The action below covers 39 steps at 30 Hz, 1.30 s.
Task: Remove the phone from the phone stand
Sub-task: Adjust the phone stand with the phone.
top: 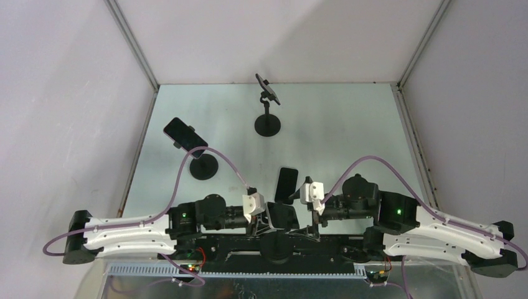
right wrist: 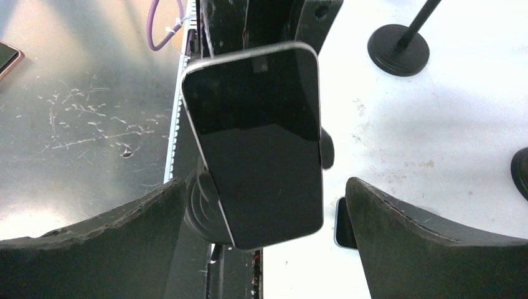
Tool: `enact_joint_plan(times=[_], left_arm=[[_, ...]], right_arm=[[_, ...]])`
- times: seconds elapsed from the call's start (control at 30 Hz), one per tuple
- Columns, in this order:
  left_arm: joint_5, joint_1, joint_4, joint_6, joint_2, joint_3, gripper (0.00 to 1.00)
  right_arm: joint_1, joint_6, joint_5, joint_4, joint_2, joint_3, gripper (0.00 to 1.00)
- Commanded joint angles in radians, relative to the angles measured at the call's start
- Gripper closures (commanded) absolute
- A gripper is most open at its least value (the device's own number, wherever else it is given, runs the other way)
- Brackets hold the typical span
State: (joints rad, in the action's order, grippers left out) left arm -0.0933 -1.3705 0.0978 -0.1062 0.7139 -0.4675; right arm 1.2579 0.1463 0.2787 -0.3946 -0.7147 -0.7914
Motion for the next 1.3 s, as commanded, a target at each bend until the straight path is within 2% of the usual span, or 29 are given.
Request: enact_joint_plan(times=[0.0, 0.27, 0.37, 0.5, 0.57, 0.63, 0.67, 0.77, 0.83, 0.97, 1.1, 1.27], left_arm=[[0.049, 0.001, -0.013, -0.101, -0.08, 0.005, 1.0], [0.134, -0.018, -0.087, -0.298, -0.222, 0.089, 1.0], [0.183, -0.034, -0.183, -0.31, -0.263, 0.087, 1.0], [0.214, -0.042, -0.201, -0.303, -0.296, 0.077, 1.0], [0.241, -0.043, -0.182, -0.302, -0.31, 0.08, 1.0], [0.286, -0.043, -0.156, -0.304, -0.32, 0.081, 1.0], [0.303, -0.043, -0.146, -0.305, -0.325, 0.08, 1.0], [0.399, -0.043, -0.107, -0.308, -0.323, 0.065, 1.0], [0.456, -0.043, -0.06, -0.308, -0.313, 0.046, 1.0], [0.504, -0.043, -0.004, -0.281, -0.275, -0.028, 1.0], [0.52, -0.042, -0.006, -0.255, -0.229, -0.118, 1.0], [0.54, -0.043, -0.036, -0.227, -0.202, -0.19, 1.0]], right_arm=[[0.015, -0.028, -0.067, 0.003, 0.037, 0.034, 0.01], [0.057, -0.074, -0.13, 0.072, 0.037, 0.111, 0.01], [0.072, -0.094, -0.145, 0.08, 0.031, 0.127, 0.01], [0.093, -0.183, -0.174, 0.095, 0.026, 0.152, 0.01], [0.119, -0.273, -0.228, 0.14, 0.041, 0.203, 0.01], [0.152, -0.446, -0.369, 0.187, 0.062, 0.243, 0.01], [0.176, -0.489, -0.476, 0.202, 0.073, 0.253, 0.01], [0.232, -0.683, -0.669, 0.231, 0.084, 0.303, 0.01], [0.28, -0.743, -0.785, 0.287, 0.077, 0.334, 0.01], [0.365, -0.745, -0.961, 0.536, -0.005, 0.396, 0.03], [0.39, -0.698, -1.026, 0.773, -0.125, 0.413, 0.04], [0.393, -0.618, -1.012, 1.025, -0.259, 0.414, 0.04]])
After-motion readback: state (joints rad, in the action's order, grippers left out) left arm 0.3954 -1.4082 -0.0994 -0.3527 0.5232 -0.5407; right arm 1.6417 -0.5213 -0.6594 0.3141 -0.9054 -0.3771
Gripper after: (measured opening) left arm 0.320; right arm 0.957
